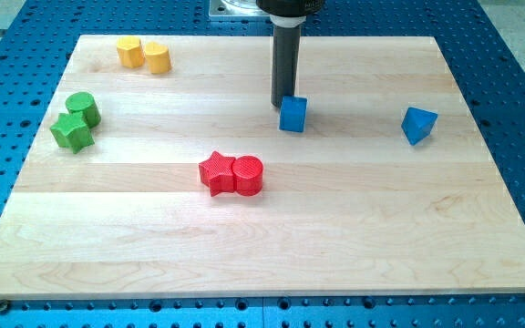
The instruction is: Slide the cube into the red star
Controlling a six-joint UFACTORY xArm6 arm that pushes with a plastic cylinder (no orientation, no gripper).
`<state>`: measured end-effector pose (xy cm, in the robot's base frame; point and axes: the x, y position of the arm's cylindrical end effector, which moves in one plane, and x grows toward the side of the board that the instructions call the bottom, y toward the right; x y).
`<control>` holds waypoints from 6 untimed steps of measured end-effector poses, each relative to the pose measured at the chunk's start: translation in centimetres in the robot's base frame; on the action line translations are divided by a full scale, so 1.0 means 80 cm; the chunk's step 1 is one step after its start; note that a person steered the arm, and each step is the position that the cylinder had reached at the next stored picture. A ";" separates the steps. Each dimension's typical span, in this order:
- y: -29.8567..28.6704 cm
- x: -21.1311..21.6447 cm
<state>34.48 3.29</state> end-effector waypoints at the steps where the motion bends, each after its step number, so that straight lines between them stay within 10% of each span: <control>1: -0.002 0.000; 6: -0.081 -0.008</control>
<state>33.82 -3.18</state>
